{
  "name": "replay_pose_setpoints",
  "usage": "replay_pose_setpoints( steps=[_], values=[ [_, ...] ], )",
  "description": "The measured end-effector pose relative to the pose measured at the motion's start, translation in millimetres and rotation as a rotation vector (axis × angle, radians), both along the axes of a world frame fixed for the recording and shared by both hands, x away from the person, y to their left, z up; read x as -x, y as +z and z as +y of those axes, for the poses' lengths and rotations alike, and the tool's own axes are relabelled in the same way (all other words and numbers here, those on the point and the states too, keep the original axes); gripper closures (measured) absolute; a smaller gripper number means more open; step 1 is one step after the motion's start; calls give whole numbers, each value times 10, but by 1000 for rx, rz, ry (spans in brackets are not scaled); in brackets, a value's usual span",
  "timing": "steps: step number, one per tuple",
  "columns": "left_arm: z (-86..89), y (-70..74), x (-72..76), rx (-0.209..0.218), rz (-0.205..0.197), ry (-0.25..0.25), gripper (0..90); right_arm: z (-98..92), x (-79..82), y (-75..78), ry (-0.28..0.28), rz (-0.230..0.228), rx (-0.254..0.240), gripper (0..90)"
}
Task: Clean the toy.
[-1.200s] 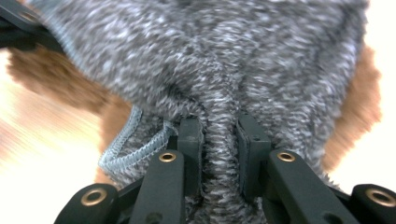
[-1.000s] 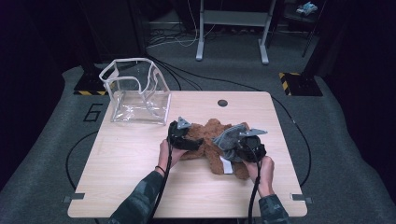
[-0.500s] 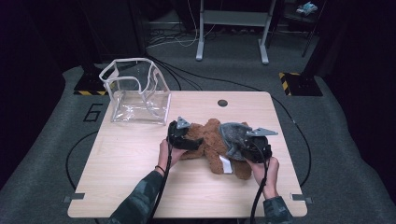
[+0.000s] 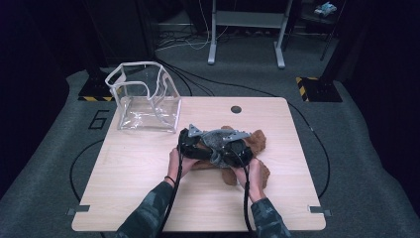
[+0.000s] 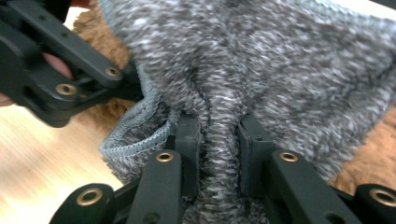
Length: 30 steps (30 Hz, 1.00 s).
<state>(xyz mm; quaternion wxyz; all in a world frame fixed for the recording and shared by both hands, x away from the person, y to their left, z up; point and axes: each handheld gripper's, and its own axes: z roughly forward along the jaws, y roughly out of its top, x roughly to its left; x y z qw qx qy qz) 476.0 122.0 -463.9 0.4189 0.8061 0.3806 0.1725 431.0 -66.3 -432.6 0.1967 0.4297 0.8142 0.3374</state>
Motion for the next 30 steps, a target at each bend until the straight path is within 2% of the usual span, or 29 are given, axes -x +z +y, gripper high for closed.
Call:
replay_pose_setpoints(
  steps=[2,4,9,12,17,18,23,28,30],
  values=[
    [-7,-1,0,2,-6,-1,120,-68,2,-7,3,4,-22,738],
    [-2,-6,-7,8,-5,2,119,-177,37,13,-12,12,-9,738],
    [5,-12,-15,14,-5,3,120,-452,78,4,-50,18,-20,738],
    [4,-12,-17,14,-6,2,120,-626,118,-37,-90,40,-35,738],
    [12,-11,-26,16,1,-3,120,-892,136,-118,-152,44,-35,738],
    [13,-13,-28,19,1,-5,120,-935,139,-148,-180,57,-34,738],
    [5,-18,-28,18,-5,1,120,-1027,133,-264,-194,72,-40,736],
    [10,-17,-29,16,-2,-2,121,-1052,121,-216,-182,70,-37,733],
    [13,-18,-33,18,-3,-2,121,-1084,121,-179,-204,66,-39,732]
  ],
)
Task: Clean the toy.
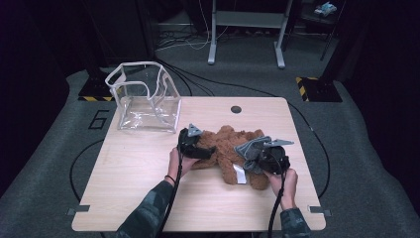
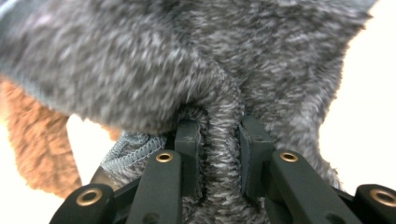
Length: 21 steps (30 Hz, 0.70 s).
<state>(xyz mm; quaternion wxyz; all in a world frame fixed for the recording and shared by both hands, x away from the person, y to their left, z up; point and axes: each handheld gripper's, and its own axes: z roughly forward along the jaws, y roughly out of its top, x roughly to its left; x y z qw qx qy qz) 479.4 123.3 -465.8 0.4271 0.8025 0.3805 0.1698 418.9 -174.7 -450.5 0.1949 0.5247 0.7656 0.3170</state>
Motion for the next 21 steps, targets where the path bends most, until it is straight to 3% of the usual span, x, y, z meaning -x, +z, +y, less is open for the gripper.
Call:
replay_pose_setpoints(
  steps=[8,10,20,21],
  values=[
    [-6,-1,2,0,-3,2,120,-249,-229,99,-102,-16,-40,732],
    [-7,2,5,-3,-2,2,120,-295,-299,118,-102,-25,-62,732],
    [-15,-2,0,-6,-6,-3,119,-247,-745,92,-121,-2,-59,732],
    [-10,0,-7,-20,-9,-13,119,-233,-792,87,-112,-3,-79,733]
  ],
)
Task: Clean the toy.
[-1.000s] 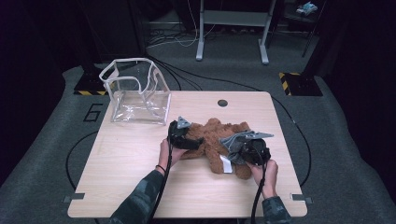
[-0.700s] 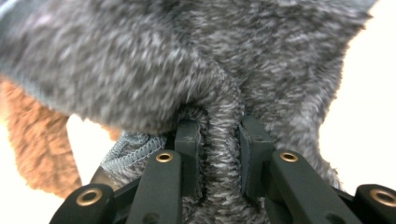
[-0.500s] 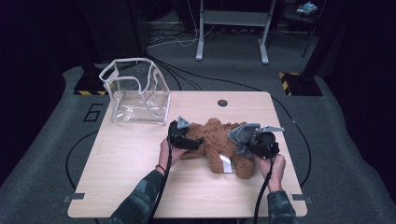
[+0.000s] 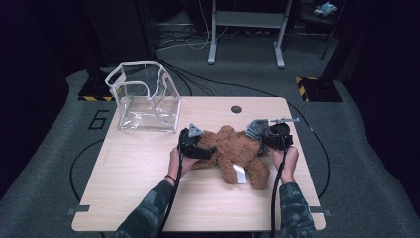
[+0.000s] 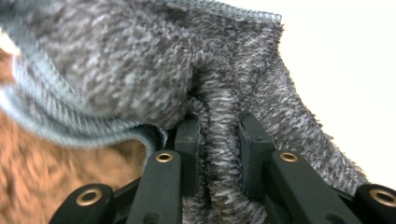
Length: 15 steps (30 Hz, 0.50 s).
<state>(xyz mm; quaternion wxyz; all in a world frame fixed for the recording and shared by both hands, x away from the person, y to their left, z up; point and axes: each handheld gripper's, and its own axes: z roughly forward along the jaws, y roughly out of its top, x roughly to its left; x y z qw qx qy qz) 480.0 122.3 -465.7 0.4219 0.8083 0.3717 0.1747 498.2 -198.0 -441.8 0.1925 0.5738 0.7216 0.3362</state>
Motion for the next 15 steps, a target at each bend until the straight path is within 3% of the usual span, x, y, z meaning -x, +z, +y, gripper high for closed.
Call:
replay_pose_setpoints(
  steps=[6,11,13,15],
  values=[
    [-10,-15,-7,13,-1,2,119,87,-142,-36,52,-31,-5,734],
    [-9,-9,-7,-1,3,-6,119,147,-228,-157,58,14,-45,738],
    [-10,-9,-7,-1,3,-6,119,145,-246,-187,55,26,-36,740],
    [-10,-9,-8,-1,3,-6,119,172,-246,-198,31,46,3,743]
  ],
)
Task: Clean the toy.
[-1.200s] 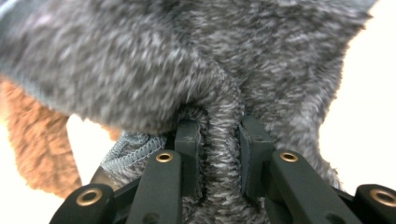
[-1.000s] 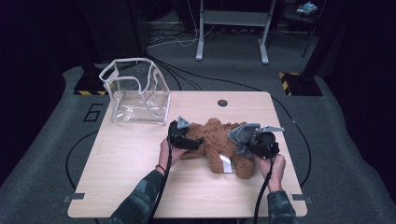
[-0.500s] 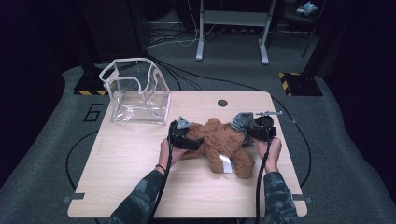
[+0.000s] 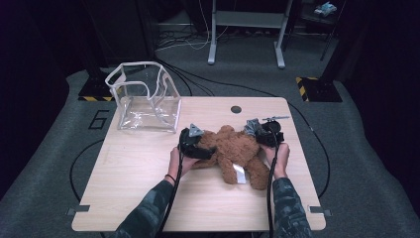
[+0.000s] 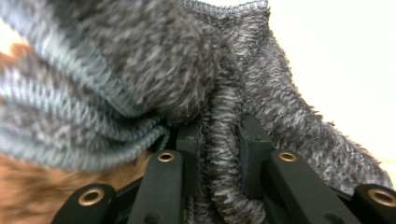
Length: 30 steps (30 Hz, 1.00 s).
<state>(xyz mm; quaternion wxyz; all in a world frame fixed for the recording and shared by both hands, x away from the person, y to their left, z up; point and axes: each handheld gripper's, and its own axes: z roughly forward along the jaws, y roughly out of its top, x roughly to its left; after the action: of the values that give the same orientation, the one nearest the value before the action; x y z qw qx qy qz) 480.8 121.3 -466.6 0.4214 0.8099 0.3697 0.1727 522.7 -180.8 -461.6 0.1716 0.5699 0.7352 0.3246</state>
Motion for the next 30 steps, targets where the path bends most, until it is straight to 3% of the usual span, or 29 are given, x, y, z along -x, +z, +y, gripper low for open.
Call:
replay_pose_setpoints(
  steps=[3,8,12,14,17,19,20,22,25,28,30],
  values=[
    [-2,1,4,-2,1,0,120,8,5,-3,-22,2,64,746],
    [1,1,6,-3,1,1,120,-47,25,1,-75,17,103,747],
    [5,3,5,-3,4,-1,120,-159,29,-18,-155,46,202,749],
    [6,3,4,-3,4,-2,120,-219,47,-27,-172,65,188,748],
    [2,1,6,-1,0,0,120,-302,112,34,-170,34,106,745],
    [0,1,7,-1,0,1,120,-320,168,121,-128,-7,13,744],
    [-2,2,8,-2,0,2,119,-309,182,149,-121,-20,-12,744],
    [-2,3,7,-3,1,0,119,-279,209,209,-52,-51,-59,743],
    [-4,2,7,-2,1,1,119,-177,211,243,15,-62,-64,743],
    [-6,2,8,-3,0,1,119,-81,173,193,44,-37,-43,743],
    [-7,2,7,-2,-1,0,119,-10,134,120,30,-6,-33,745]
  ],
)
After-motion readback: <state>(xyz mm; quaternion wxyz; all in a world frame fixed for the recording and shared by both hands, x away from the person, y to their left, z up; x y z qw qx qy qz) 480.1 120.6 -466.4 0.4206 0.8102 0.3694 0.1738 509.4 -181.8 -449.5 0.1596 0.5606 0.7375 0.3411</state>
